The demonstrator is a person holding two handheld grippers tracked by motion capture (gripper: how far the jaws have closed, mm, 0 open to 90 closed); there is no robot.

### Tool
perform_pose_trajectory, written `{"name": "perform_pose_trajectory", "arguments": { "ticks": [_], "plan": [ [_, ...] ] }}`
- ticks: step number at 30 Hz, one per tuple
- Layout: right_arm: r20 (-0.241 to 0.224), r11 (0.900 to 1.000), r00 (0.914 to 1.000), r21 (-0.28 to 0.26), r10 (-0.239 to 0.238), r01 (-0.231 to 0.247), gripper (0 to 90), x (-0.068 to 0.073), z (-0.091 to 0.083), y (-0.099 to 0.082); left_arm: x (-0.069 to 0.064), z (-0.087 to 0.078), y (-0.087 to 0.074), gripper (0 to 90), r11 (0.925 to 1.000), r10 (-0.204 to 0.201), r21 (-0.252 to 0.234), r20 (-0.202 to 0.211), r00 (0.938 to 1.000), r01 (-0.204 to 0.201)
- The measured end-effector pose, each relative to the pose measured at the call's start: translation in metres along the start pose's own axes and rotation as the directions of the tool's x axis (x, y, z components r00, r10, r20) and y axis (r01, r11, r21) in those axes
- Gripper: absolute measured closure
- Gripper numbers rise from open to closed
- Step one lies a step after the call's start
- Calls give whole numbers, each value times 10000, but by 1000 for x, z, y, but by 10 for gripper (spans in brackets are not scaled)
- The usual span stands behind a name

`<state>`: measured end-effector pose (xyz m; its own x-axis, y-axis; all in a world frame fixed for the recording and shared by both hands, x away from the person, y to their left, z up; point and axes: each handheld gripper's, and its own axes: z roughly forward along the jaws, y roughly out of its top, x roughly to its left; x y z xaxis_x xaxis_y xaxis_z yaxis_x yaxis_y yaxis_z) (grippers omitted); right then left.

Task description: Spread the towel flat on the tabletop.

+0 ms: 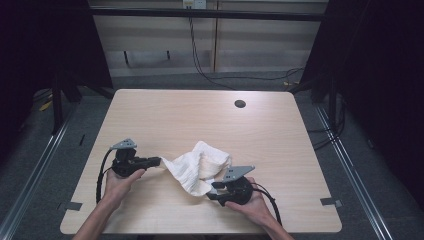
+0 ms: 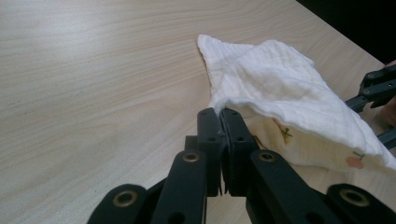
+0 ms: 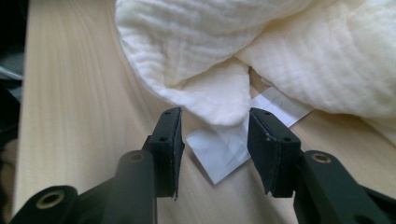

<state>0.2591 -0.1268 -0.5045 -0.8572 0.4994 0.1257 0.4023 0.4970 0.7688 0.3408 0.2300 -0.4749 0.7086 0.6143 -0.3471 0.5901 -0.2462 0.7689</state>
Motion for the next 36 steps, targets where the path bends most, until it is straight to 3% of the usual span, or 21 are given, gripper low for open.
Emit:
{"name": "perform_pose_trajectory", "arguments": {
  "ticks": [5, 12, 14, 15, 16, 21, 25, 28, 29, 32, 36],
  "plan": [
    [415, 9991, 9983, 100, -420, 416, 496, 3, 8, 1, -1, 1, 0, 876, 10000, 26, 18, 66, 10000, -26],
    [453, 9981, 9972, -142, -598, 605, 541, 4, 10, 8, -2, 3, 0, 873, 9999, 97, 94, 112, 9999, -98],
    [421, 9976, 9969, -185, -662, 670, 570, 5, 9, 10, -3, 3, 0, 872, 9998, 143, 106, 135, 9998, -145],
    [302, 9973, 9971, -188, -699, 705, 641, 5, 8, 9, -4, 2, 0, 873, 9998, 185, 109, 166, 9997, -187],
    [302, 9973, 9971, -188, -699, 705, 641, 5, 8, 9, -5, 2, 0, 873, 9999, 160, 30, 219, 9996, -161],
    [-91, 9969, 9985, -589, -534, 528, 817, 4, 2, 11, -10, 1, 3, 874, 9993, 376, -9, 358, 9987, -376],
    [-273, 9959, 9980, -728, -562, 541, 881, 4, -3, 13, -12, -1, 5, 874, 9989, 452, -124, 394, 9982, -447],
    [-170, 9903, 9995, -1367, -282, 257, 885, 2, -15, 17, -12, -8, 10, 875, 9975, 661, -259, 414, 9970, -651],
    [213, 9887, 9996, -1481, -201, 230, 887, -1, -25, 24, -12, -12, 12, 876, 9967, 749, -341, 517, 9959, -732],
    [361, 9846, 9992, -1745, 164, -99, 887, -6, -36, 30, -15, -20, 19, 877, 9950, 705, -744, 599, 9957, -660],
    [661, 9780, 9971, -2072, 373, -229, 889, -12, -60, 43, -26, -31, 29, 878, 9895, 1089, -1025, 655, 9919, -1018]
  ]
}}
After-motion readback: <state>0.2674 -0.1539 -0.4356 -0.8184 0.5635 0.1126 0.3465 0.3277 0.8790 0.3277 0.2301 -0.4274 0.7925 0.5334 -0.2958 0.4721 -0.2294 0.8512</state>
